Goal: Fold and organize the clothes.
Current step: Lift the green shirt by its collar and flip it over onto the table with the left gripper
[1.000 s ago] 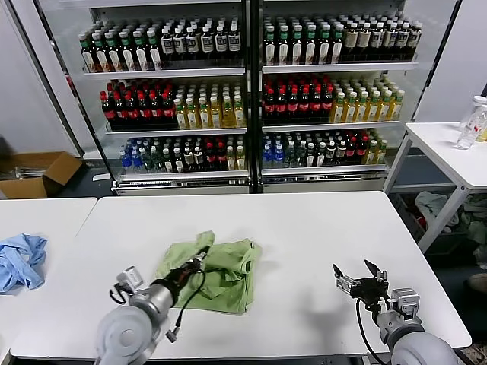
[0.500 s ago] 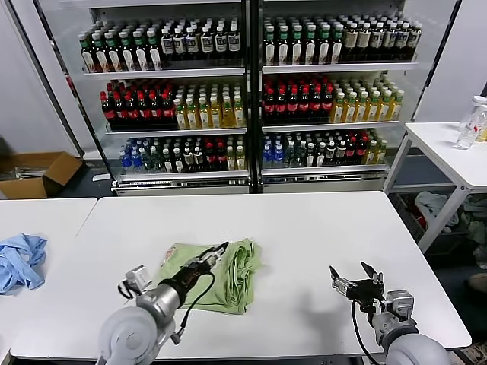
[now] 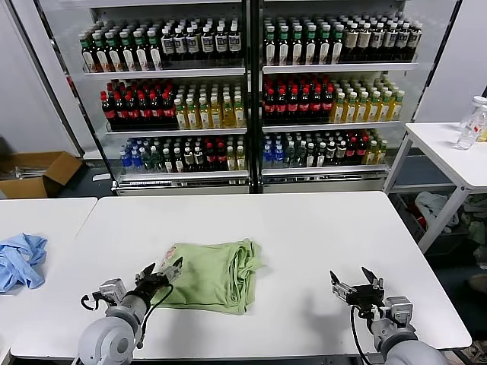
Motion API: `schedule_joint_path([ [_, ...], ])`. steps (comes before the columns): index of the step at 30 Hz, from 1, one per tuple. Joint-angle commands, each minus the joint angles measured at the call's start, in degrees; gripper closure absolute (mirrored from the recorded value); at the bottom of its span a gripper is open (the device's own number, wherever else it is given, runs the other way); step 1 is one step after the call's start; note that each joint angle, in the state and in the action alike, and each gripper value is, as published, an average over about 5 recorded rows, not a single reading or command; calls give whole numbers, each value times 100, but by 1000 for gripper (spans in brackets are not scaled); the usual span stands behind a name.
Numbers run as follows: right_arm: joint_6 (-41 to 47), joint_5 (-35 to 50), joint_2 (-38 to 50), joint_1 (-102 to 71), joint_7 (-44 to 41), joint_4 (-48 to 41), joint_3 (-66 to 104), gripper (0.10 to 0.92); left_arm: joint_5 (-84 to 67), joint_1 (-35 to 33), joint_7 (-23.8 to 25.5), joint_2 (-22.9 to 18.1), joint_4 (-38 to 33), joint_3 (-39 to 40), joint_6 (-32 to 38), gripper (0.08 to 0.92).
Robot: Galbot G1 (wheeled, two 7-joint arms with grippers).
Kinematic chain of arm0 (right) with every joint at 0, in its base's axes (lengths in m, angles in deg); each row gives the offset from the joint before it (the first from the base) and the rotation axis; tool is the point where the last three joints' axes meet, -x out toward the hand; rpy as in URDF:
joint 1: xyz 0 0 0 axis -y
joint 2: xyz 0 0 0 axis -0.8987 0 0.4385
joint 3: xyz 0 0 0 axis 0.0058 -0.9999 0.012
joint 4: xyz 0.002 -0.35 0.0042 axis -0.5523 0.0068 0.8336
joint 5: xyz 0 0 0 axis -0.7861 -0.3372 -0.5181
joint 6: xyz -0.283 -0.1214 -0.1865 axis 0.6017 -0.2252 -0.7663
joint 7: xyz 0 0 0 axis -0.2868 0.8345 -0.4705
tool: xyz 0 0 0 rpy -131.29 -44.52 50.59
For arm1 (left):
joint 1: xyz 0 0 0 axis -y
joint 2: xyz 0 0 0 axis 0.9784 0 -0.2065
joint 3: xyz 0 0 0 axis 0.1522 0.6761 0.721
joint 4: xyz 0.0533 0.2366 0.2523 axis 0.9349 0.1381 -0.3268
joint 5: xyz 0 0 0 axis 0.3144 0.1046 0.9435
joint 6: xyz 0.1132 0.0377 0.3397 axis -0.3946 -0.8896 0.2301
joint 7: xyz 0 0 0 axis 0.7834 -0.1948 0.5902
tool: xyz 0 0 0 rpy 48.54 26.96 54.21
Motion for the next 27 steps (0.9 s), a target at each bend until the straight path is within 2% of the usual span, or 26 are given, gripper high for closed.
schedule_joint_path([
  [1,-10,-65,-20,-163,4,111,109,203,-167,108,407,74,510,2,-503,177],
  [5,-8,-60,10,-218,6,186,173,203,-820,116,716,101,377,-68,-556,236],
  [18,-16,-57,16,-348,20,311,282,203,-1908,292,1004,70,759,-278,-655,598],
  [27,-32,-47,39,-403,26,396,319,203,-2886,197,1012,-113,659,-716,-684,855],
])
